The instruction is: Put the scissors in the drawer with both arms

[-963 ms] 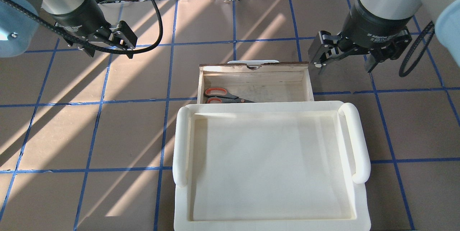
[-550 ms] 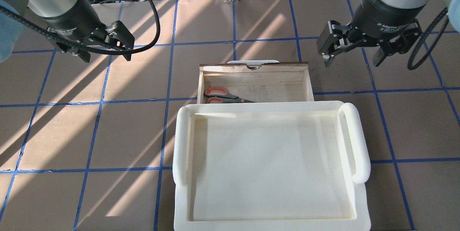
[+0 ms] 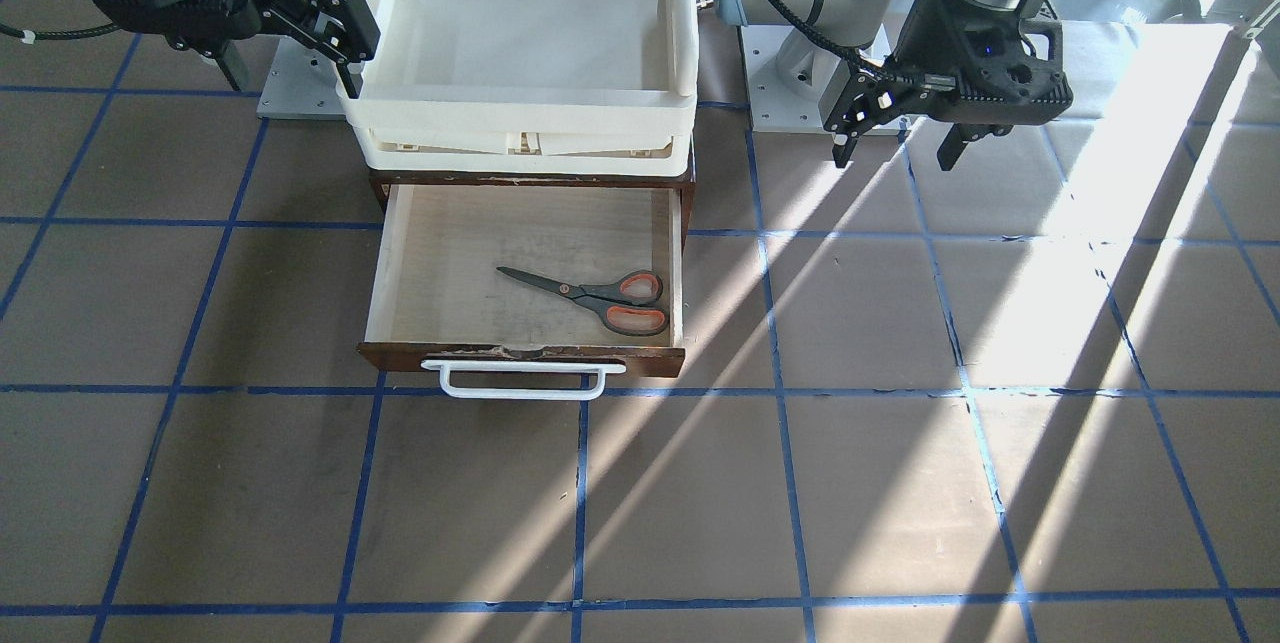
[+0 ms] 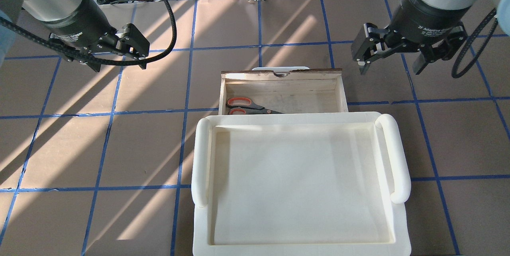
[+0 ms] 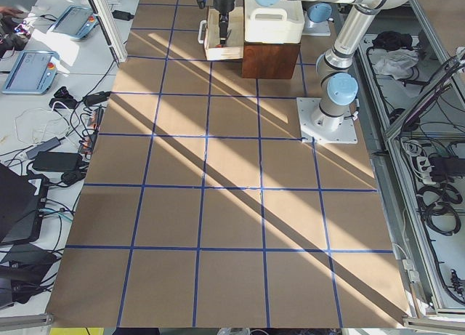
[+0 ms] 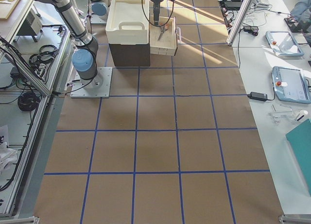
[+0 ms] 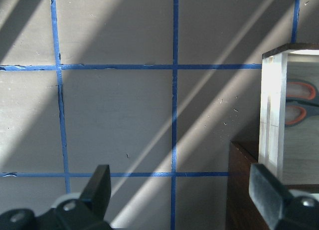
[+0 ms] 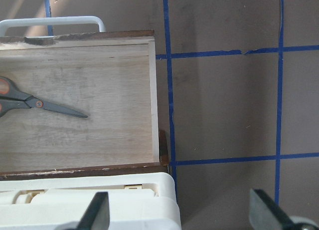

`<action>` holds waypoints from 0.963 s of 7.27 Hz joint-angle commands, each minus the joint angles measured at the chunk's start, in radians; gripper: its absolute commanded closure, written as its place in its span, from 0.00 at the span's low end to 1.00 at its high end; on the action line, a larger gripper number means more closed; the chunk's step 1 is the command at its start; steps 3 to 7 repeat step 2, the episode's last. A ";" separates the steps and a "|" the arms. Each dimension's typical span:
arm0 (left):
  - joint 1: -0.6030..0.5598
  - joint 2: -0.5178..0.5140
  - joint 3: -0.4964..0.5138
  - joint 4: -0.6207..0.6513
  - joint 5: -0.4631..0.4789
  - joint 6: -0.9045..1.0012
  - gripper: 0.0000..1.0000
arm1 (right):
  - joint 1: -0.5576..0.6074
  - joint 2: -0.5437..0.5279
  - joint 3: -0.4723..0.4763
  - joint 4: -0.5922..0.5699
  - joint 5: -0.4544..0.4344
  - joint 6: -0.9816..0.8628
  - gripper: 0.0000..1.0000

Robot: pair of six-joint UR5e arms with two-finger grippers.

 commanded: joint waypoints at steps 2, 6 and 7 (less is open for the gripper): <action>0.001 0.002 -0.008 -0.001 0.002 0.003 0.00 | 0.003 -0.003 0.000 0.001 0.002 -0.006 0.00; 0.001 0.002 -0.008 -0.001 0.002 0.003 0.00 | 0.003 -0.003 0.000 0.001 0.002 -0.006 0.00; 0.001 0.002 -0.008 -0.001 0.002 0.003 0.00 | 0.003 -0.003 0.000 0.001 0.002 -0.006 0.00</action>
